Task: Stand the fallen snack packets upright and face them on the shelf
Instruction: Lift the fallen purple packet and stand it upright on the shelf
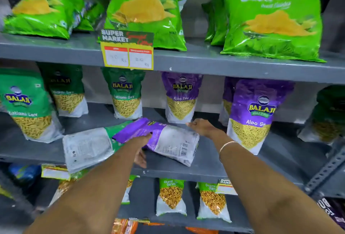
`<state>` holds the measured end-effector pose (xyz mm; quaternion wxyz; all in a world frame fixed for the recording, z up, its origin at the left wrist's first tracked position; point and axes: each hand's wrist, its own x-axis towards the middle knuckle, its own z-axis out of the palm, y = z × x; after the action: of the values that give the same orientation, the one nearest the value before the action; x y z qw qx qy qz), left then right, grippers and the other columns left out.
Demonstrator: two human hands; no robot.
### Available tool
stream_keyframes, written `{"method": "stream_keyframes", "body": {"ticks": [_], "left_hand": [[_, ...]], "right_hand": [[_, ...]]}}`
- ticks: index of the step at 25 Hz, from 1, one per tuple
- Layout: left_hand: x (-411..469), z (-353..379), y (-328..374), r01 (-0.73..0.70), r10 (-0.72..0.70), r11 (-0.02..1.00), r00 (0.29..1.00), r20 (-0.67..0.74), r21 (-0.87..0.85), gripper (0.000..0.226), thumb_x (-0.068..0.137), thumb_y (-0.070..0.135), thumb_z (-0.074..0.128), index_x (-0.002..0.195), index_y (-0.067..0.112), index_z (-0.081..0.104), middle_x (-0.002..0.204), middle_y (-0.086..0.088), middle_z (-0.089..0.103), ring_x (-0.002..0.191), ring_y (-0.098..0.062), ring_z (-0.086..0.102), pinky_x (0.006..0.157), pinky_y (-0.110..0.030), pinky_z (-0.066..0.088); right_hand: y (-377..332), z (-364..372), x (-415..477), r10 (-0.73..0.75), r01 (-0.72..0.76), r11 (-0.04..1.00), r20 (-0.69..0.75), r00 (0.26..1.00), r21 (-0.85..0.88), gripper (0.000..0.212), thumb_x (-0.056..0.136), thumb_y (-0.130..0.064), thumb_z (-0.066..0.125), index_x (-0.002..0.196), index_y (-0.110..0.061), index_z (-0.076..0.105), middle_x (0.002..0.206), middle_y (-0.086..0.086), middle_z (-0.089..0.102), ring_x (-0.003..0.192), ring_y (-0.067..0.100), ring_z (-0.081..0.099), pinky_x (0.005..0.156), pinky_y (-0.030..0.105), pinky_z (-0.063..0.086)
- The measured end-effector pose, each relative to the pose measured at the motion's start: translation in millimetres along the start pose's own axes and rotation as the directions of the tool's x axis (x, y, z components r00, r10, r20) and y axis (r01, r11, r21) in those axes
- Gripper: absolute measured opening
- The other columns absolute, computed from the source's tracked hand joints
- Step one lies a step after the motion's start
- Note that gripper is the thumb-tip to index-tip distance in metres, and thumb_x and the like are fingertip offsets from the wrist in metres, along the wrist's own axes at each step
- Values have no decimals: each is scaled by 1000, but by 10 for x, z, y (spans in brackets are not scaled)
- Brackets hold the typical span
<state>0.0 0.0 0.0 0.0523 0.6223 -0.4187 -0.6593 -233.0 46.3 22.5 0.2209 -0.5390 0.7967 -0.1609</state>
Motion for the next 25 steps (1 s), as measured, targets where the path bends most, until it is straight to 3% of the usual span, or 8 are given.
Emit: {"method": "stream_keyframes", "body": {"ticks": [3,5,8,11,14,18,22,25], "left_hand": [[96,133,9,68,-19,955,986,167,-288,90,85,57,45,144,-5,18,149,-31,25,134,-50,32,109,-53,31],[171,210,-17,65,23,917,976,215,-393,76,86,48,52,133,-9,37,136,-31,41,129,-46,40,114,-51,29],[210,273,-15,-1,93,890,980,179,-456,38,87,31,58,91,-6,53,94,-21,55,90,-40,55,114,-52,27],[198,226,-2,4,89,893,978,187,-450,28,86,25,61,89,-1,53,84,-21,61,106,-41,55,112,-54,29],[102,101,34,-58,138,930,970,198,-363,22,87,23,60,83,1,57,59,-18,72,87,-35,59,108,-54,32],[-98,-76,235,-239,273,953,945,182,-186,12,84,17,64,93,11,60,85,-8,68,83,-23,60,101,-52,40],[-146,-72,503,-500,491,866,858,153,28,22,82,10,66,103,15,60,104,-2,63,98,-18,58,95,-41,45],[-81,52,664,-643,633,754,766,111,134,42,77,-5,68,118,-1,60,106,-4,61,85,-4,64,66,-11,52]], "right_hand": [[88,84,238,19,-42,988,150,988,151,48,91,-51,42,104,-8,59,99,4,49,91,24,53,80,29,41],[138,157,370,8,-69,971,254,967,229,58,87,-51,51,125,-7,54,109,3,51,89,17,52,74,24,41],[322,245,655,19,-93,976,343,939,199,105,45,-69,76,128,-8,54,123,4,61,105,18,60,90,32,52],[333,195,739,29,-90,987,405,914,133,124,16,-75,77,112,3,62,99,6,66,91,21,61,86,31,46],[45,-35,366,32,-68,995,418,908,72,117,34,-63,83,114,16,53,84,9,51,82,21,49,72,31,40],[-109,-168,105,69,-147,978,432,899,149,67,64,-33,82,117,1,59,116,13,65,112,29,60,94,44,51],[-58,-50,25,38,-109,953,243,969,283,86,44,-41,90,113,-4,54,117,9,63,111,24,59,75,35,54],[131,188,71,38,-42,847,19,999,530,99,33,-29,96,119,-2,52,121,11,64,115,28,60,95,42,51]]}}
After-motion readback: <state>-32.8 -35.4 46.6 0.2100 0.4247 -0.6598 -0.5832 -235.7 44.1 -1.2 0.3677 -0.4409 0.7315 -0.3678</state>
